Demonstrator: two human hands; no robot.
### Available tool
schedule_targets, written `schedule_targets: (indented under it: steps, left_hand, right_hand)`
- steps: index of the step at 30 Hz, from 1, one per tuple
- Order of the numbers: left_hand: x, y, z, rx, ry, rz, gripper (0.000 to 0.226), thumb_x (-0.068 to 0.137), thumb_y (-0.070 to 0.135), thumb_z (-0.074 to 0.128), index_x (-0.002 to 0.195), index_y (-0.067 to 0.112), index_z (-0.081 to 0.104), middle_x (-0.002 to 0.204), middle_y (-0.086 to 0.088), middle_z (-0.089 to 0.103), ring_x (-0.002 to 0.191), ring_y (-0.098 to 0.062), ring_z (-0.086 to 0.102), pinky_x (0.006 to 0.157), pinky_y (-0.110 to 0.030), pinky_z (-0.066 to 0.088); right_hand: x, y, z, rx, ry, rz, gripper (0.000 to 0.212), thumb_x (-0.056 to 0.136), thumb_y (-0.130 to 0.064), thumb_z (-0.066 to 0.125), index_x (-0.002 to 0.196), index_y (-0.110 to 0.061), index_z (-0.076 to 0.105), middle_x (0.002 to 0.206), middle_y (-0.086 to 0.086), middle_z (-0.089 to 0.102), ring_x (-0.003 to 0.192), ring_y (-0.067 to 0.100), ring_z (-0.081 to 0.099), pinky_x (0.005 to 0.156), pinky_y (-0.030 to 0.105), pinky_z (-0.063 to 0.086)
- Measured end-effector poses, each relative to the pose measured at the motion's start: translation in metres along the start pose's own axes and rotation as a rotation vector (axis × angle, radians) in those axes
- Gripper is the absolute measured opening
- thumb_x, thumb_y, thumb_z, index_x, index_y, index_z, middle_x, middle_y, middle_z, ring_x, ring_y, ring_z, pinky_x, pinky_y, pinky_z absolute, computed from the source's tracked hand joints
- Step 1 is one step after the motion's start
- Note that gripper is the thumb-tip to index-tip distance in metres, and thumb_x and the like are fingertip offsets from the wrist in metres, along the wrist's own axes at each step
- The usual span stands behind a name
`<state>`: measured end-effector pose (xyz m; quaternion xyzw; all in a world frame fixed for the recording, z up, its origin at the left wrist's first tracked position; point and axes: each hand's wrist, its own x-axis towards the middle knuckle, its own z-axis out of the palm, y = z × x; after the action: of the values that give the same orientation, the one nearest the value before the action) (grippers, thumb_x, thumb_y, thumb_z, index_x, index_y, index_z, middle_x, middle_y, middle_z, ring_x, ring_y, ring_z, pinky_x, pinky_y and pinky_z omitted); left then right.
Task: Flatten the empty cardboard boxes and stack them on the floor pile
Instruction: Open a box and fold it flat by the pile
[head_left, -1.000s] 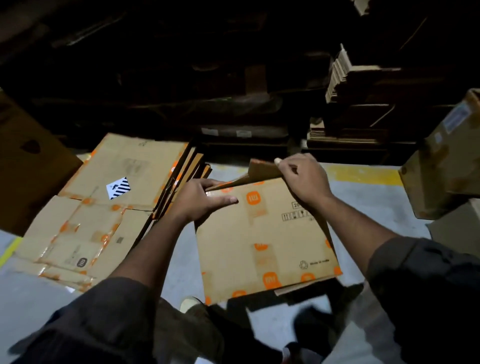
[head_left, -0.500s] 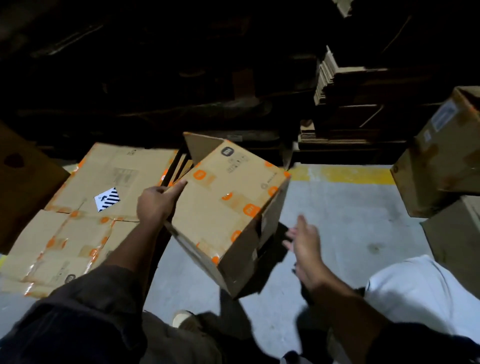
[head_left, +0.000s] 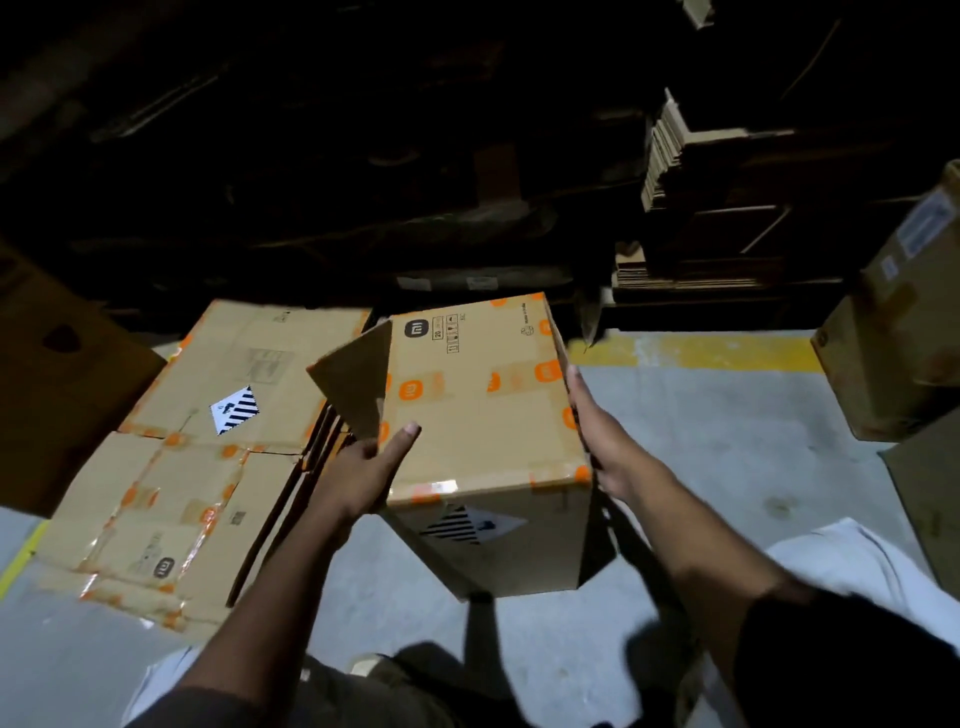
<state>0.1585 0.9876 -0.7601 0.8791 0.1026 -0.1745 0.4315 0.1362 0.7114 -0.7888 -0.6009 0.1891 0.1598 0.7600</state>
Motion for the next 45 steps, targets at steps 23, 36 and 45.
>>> schedule_targets:
  steps: [23,36,45]
  left_hand:
    - [-0.040,-0.092,0.134,-0.395,-0.319,-0.416,0.032,0.094,0.052,0.063,0.110,0.024,0.061,0.112,-0.001,0.069,0.103,-0.012,0.066,0.083,-0.040,0.061]
    - [-0.010,-0.133,0.132,0.505,0.007,-0.028,0.076,0.080,0.046,0.079,0.142,0.021,0.042,0.142,0.002,0.043,0.134,-0.020,0.039,0.095,-0.035,0.048]
    - [0.010,-0.149,0.142,0.677,-0.108,-0.072,0.104,0.082,0.046,0.078,0.157,0.020,0.012,0.168,-0.004,0.002,0.154,-0.026,0.005,0.117,-0.059,0.028]
  right_hand:
    - [0.003,0.107,0.006,-1.593,-0.224,-0.302,0.095,0.088,-0.001,0.057,0.159,-0.035,0.003,0.168,-0.010,0.000,0.153,0.011,-0.007,0.123,0.055,-0.002]
    - [0.046,0.147,-0.001,-1.653,-0.058,-0.112,0.084,0.087,-0.049,0.063,0.154,-0.016,0.026,0.152,0.009,0.034,0.140,0.027,0.031,0.116,0.043,0.026]
    - [0.082,0.152,0.014,-1.678,-0.061,-0.107,0.103,0.080,-0.065,0.065,0.156,-0.012,0.019,0.151,0.008,0.036,0.138,0.027,0.032,0.120,0.044,0.017]
